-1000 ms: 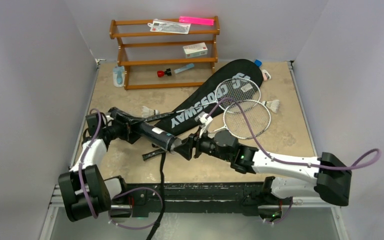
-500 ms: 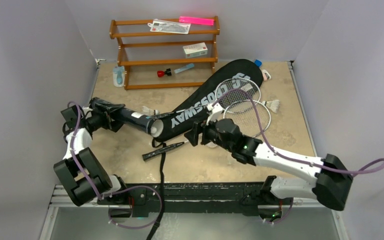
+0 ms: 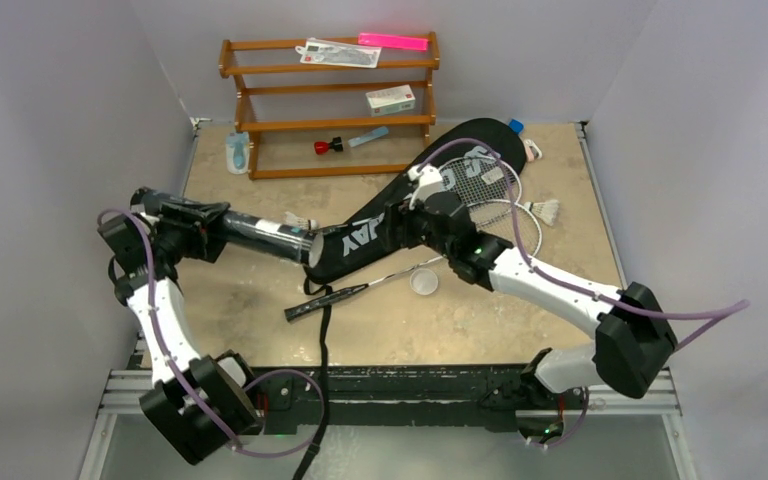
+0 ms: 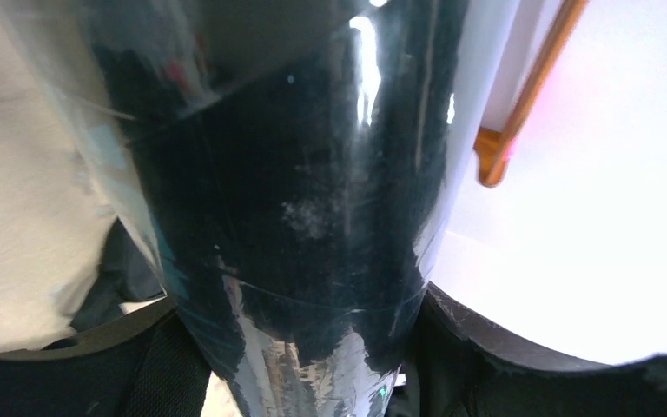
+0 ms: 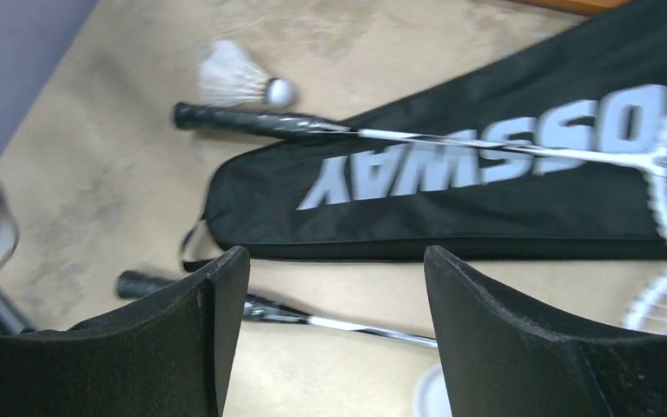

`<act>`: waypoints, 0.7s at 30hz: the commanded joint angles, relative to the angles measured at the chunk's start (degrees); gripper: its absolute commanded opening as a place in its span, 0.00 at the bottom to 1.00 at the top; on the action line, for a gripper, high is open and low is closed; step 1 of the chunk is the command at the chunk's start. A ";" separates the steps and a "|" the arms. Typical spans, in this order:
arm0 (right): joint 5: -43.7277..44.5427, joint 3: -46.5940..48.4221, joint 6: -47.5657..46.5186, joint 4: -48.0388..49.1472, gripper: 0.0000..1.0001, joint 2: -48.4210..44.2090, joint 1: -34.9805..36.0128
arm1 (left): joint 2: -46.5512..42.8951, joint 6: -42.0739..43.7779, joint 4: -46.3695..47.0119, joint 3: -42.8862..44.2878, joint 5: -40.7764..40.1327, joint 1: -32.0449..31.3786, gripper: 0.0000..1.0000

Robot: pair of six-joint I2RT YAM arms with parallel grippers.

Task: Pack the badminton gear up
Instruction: Place the shuttle tube at the center of the board.

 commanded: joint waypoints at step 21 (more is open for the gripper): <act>-9.82 -7.63 0.89 -5.12 0.76 -8.32 -9.54 | -2.82 -3.68 -3.62 -20.08 -22.44 -12.36 0.87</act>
